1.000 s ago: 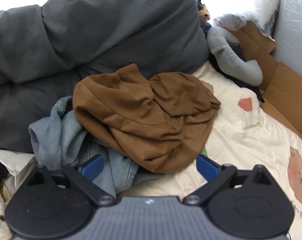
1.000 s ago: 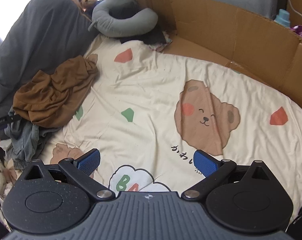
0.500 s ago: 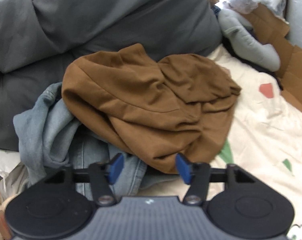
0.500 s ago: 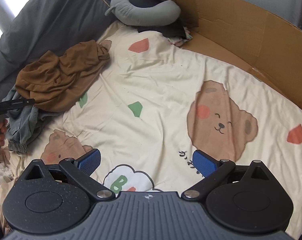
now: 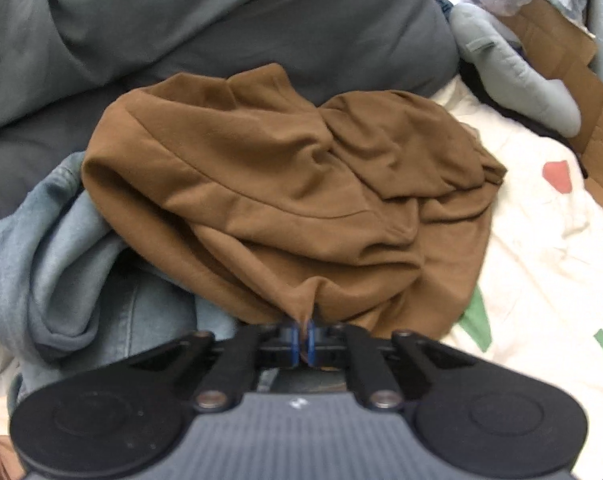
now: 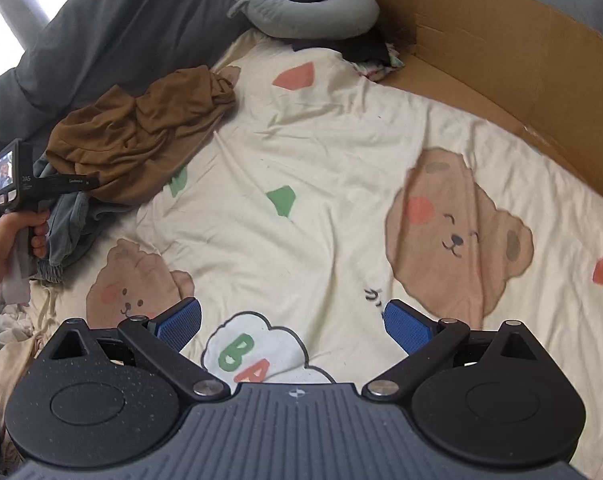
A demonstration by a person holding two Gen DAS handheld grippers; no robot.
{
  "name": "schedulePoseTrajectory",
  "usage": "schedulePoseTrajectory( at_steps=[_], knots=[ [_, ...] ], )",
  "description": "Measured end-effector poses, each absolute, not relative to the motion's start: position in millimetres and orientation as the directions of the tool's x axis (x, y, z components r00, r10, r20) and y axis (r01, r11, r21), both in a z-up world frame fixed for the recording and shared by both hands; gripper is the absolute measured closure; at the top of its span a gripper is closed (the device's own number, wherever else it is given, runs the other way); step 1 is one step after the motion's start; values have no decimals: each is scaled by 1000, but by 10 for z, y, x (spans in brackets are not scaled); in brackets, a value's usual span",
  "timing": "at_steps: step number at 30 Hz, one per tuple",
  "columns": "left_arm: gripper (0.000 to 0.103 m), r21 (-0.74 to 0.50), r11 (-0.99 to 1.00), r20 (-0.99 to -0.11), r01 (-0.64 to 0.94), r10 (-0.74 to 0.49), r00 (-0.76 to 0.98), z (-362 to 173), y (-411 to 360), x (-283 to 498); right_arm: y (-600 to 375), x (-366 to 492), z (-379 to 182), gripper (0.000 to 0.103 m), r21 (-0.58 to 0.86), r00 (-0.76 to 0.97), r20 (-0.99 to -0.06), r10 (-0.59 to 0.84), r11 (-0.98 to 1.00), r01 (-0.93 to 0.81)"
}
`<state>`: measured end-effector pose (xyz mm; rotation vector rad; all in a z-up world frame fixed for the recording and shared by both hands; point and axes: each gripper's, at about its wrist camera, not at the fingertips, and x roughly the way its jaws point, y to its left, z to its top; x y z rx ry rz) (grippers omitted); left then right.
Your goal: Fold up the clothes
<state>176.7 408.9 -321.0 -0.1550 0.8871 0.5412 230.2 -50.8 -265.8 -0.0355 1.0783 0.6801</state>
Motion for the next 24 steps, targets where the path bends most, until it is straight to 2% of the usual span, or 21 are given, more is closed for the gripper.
schedulePoseTrajectory(
  at_steps=[3, 15, 24],
  knots=[
    [100, 93, 873, -762, -479, 372, 530, -3124, 4005, 1757, -607, 2236, -2766, 3, 312, 295, -815, 499, 806, -502],
    [101, -51, 922, -773, -383, 207, 600, -2760, 3487, 1548, -492, 2253, -2876, 3, 434, 343, -699, 627, 754, -493],
    [101, -87, 948, -811, -307, 111, 575, -2848, 3151, 1317, -483, 2260, -3031, 4, 505, 308, -691, 654, 742, -441]
  ],
)
